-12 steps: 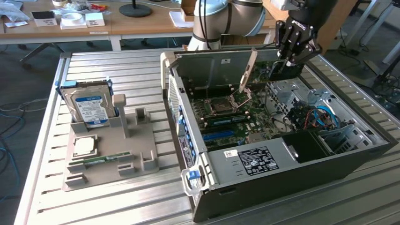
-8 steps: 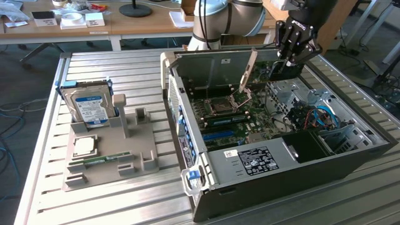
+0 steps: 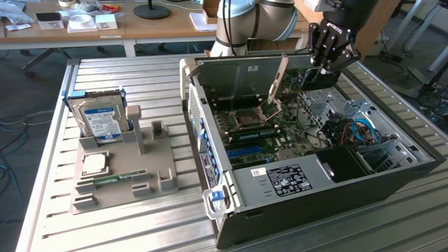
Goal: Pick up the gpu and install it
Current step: 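Insert the gpu into the slot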
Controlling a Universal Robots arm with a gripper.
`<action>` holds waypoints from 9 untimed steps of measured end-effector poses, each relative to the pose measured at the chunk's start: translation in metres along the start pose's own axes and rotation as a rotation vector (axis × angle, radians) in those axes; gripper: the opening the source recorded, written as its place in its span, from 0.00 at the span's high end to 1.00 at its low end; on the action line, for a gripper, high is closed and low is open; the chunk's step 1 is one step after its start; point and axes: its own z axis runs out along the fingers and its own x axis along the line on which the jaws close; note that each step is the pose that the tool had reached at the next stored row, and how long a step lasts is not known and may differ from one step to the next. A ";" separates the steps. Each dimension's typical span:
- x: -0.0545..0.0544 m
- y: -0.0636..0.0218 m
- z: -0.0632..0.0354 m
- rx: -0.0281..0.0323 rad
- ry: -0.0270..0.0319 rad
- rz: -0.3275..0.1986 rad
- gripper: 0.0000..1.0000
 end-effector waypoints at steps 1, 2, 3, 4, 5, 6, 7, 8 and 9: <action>0.000 0.0003 0.0000 -0.0001 0.0000 0.000 0.73; 0.000 0.0010 0.0000 0.0000 0.0001 0.000 0.73; 0.000 0.0021 0.0000 0.0000 0.0001 0.000 0.73; 0.000 0.0035 0.0000 0.0000 0.0000 0.000 0.73; 0.000 0.0053 0.0001 0.0000 -0.0001 0.000 0.73; 0.000 0.0078 0.0001 0.0000 0.0000 0.000 0.73; 0.000 0.0105 0.0001 0.0000 0.0000 0.000 0.73; 0.000 0.0131 0.0002 0.0000 0.0000 0.000 0.73; 0.000 0.0157 0.0002 0.0000 0.0000 0.000 0.73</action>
